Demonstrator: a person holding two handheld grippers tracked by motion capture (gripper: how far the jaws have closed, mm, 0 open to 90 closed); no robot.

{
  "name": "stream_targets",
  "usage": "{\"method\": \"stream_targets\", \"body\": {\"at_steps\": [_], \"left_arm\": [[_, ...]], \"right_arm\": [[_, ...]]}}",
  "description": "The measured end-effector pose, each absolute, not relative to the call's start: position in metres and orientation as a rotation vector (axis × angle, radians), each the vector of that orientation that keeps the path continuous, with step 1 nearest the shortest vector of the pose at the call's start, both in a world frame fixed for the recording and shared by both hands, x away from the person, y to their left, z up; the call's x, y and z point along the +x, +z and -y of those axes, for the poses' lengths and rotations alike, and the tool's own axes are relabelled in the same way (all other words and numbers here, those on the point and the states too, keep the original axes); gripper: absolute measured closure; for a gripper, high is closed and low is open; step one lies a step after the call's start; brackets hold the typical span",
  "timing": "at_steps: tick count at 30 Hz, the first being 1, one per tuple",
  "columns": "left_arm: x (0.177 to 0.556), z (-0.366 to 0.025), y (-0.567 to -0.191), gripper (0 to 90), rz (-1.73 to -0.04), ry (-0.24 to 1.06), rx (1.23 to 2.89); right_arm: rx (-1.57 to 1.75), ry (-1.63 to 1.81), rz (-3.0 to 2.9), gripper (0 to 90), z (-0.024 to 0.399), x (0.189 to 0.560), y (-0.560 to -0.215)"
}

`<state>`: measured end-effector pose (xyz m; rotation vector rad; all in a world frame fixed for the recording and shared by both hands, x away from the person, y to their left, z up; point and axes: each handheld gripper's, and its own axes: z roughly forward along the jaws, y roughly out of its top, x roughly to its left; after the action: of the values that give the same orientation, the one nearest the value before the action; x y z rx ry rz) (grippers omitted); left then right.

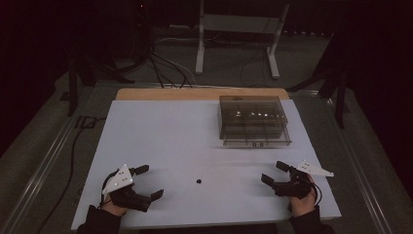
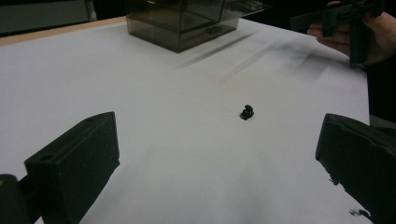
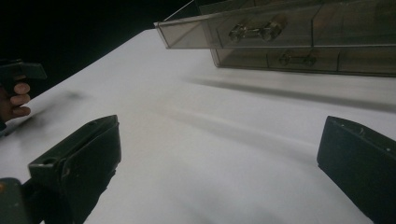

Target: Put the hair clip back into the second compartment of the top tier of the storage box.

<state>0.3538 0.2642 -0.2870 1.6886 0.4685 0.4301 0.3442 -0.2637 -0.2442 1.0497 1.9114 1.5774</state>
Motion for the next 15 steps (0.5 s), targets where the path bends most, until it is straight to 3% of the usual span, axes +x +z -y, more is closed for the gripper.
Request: {"method": "stream_targets", "body": {"at_steps": [15], "left_arm": [[0.3483, -0.2593, -0.2798, 0.5, -0.444, 0.429, 1.694]], "right_arm": [[1.052, 1.594, -1.906, 0.0, 0.2654, 0.3433, -0.2445]]}}
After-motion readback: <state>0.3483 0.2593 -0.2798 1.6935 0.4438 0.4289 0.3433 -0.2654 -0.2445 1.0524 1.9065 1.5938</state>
